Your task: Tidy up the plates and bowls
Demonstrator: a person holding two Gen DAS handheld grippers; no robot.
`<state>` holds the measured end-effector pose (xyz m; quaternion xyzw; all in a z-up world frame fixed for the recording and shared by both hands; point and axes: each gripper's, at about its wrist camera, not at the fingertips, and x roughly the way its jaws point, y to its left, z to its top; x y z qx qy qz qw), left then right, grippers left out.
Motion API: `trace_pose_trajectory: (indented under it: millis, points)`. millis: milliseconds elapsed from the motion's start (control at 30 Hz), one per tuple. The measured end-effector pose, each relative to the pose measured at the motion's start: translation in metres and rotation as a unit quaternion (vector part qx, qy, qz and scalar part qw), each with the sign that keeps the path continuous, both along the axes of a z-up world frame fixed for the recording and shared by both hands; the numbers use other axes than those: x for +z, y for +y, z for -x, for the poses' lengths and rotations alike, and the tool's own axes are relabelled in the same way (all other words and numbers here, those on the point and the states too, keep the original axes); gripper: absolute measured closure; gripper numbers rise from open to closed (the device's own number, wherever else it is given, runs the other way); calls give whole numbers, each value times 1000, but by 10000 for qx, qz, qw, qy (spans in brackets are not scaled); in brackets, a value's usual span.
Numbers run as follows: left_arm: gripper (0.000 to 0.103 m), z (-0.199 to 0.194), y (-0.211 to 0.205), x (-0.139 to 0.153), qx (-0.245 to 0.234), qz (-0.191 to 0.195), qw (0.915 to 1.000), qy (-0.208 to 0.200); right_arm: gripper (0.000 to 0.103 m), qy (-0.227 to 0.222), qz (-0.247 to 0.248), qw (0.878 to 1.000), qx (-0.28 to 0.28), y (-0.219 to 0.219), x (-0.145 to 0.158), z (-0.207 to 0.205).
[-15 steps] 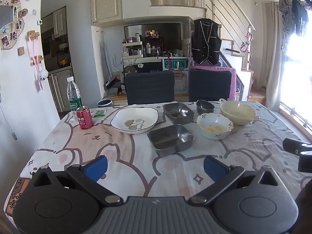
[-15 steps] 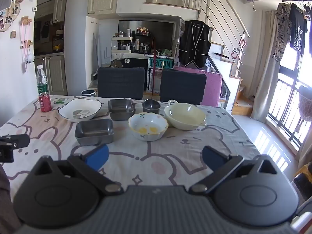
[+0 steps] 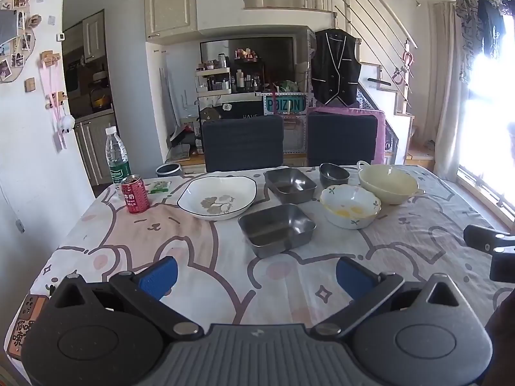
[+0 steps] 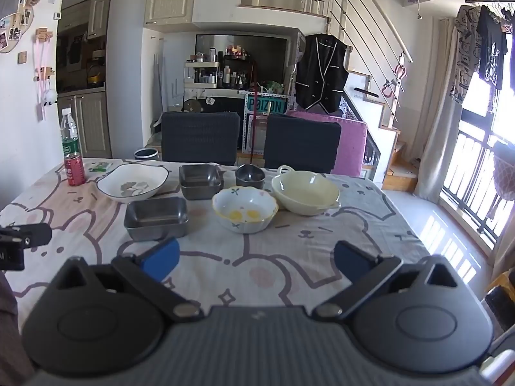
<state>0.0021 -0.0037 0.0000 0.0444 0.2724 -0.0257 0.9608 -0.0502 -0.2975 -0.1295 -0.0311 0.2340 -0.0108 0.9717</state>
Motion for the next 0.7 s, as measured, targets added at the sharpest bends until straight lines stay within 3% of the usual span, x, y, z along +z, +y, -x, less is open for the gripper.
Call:
trace_pose_trajectory:
  millis: [700]
  points:
    - [0, 0, 0, 0, 7, 20, 10000, 3, 0, 8, -3, 10000, -13, 0, 0, -1]
